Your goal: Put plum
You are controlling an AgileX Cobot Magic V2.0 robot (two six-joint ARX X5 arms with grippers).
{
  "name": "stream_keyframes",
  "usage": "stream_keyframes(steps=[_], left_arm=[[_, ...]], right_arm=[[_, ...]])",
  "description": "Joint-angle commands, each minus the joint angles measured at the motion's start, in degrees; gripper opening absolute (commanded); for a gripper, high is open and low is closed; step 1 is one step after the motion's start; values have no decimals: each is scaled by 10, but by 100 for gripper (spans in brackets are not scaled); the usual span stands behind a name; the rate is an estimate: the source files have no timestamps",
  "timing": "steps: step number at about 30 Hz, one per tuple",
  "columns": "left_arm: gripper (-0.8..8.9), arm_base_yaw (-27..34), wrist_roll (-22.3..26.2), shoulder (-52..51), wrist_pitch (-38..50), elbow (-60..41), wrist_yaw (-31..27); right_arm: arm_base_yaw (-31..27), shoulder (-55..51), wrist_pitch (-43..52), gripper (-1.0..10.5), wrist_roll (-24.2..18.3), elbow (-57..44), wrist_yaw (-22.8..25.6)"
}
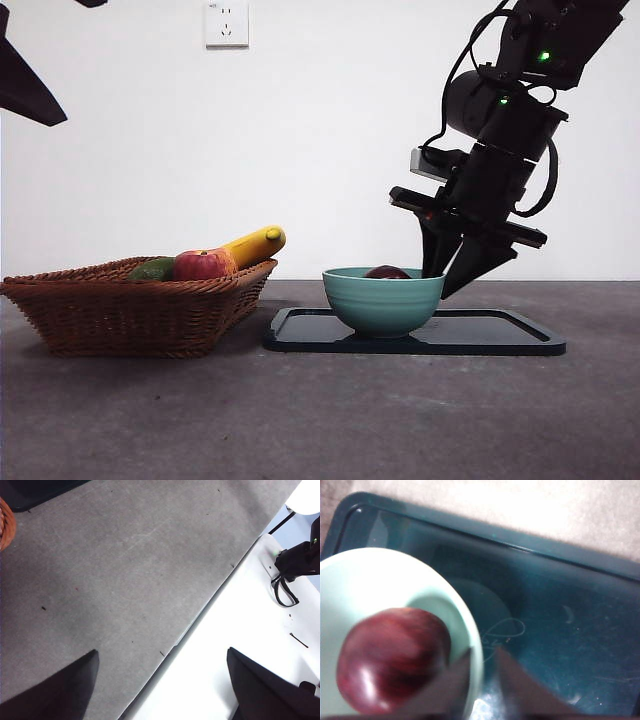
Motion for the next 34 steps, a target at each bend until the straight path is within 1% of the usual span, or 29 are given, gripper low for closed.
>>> stream_keyframes(steps=[1,7,13,21,26,28,34], left_arm=[[404,-2,3,3,3,5,3],[404,-2,4,3,5,5,3],[404,-2,6,3,7,5,3],[404,-2,6,3,9,5,3],[404,-2,5,3,23,5,3],[404,-2,5,3,28,5,3],[404,-2,6,3,37,5,3]], right_arm=[[3,5,-3,192,-2,19,0],[2,-32,-12,192,-3,22,1],[1,-107,-45,192,-12,22,-3],[2,-243,-132,192,-41,22,-6],[3,-324,-197,192,-52,19,-7],[6,-353,-209,192,-56,14,-8],[17,-457,-214,192,-56,-57,-50]])
